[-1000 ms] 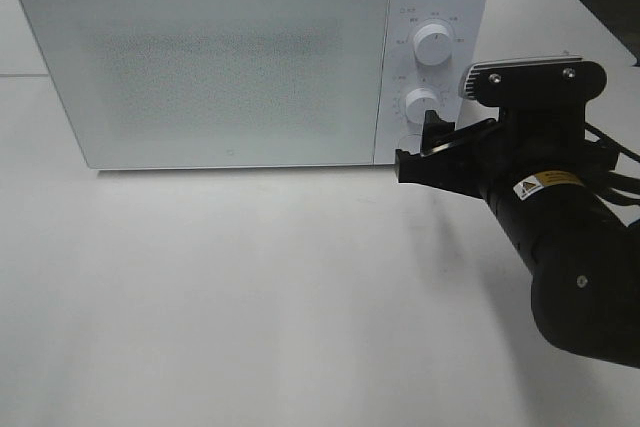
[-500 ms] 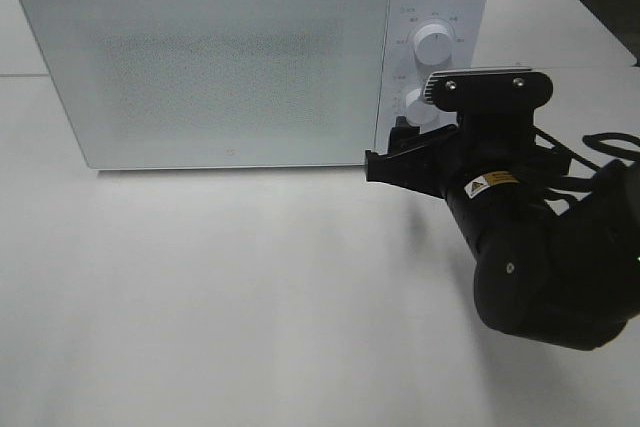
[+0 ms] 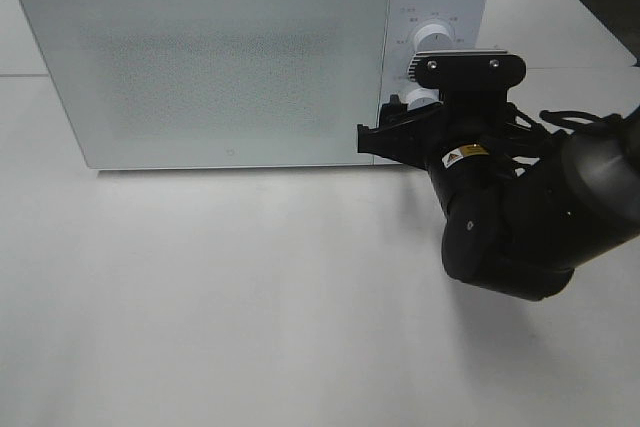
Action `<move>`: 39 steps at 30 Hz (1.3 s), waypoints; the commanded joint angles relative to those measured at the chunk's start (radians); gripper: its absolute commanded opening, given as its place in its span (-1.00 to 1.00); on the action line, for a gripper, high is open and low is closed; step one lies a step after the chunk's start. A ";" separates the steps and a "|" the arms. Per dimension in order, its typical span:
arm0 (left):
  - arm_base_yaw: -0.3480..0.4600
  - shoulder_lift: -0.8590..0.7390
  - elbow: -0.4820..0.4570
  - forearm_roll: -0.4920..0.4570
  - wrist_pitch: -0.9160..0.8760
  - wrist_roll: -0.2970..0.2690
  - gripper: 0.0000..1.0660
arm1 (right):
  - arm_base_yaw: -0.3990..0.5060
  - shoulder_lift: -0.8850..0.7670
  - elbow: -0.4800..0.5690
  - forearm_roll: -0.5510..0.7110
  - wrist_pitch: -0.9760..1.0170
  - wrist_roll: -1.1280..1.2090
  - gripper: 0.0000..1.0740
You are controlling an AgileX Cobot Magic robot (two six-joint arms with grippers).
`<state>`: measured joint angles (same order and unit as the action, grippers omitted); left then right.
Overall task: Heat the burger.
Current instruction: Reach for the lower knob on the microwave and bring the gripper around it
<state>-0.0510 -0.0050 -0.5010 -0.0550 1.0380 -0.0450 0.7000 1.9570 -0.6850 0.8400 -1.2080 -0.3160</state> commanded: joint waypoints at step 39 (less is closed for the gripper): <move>-0.004 -0.021 0.001 0.000 -0.007 -0.001 0.89 | -0.088 0.128 -0.157 -0.061 -0.019 0.006 0.03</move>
<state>-0.0510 -0.0050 -0.5010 -0.0550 1.0380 -0.0450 0.6290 2.0880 -0.8220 0.7670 -1.1740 -0.3160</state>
